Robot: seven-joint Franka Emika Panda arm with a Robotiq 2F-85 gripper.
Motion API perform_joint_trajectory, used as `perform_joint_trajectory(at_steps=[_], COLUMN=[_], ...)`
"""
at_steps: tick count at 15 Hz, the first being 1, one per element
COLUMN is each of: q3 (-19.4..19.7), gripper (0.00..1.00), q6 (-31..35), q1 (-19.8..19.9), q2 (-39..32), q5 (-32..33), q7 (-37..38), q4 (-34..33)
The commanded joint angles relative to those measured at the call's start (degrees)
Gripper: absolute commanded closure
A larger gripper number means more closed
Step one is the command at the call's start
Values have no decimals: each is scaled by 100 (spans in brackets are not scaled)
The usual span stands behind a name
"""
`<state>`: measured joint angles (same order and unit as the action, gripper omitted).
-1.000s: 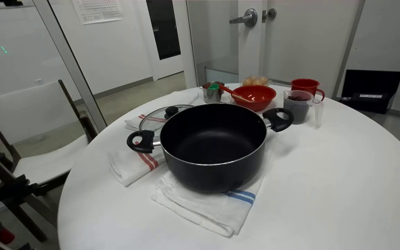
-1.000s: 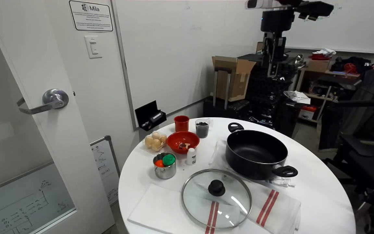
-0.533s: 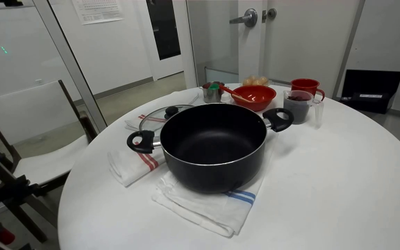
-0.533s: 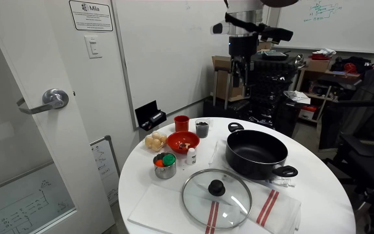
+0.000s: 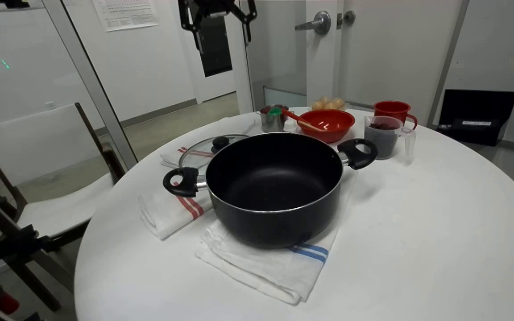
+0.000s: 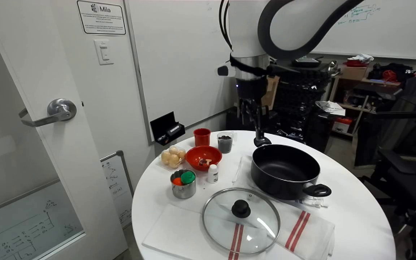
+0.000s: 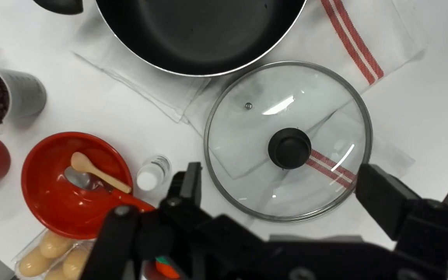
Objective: Put the lid on the pot
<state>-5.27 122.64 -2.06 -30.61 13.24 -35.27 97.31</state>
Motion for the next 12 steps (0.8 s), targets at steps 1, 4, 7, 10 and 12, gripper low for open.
perform_joint_trajectory(at_steps=[1, 4, 7, 10, 12], q3=[-157, -306, -412, -497, -516], gripper=[0, 0, 0, 0, 0], q6=[339, 530, 658, 692, 677], q1=[14, 8, -23, -36, -54], q2=[-415, -746, -1125, -1518, -1768], q5=[-165, -358, -440, -455, -437], q7=[45, 72, 30, -27, -17], q4=[-175, -246, -365, -550, -695])
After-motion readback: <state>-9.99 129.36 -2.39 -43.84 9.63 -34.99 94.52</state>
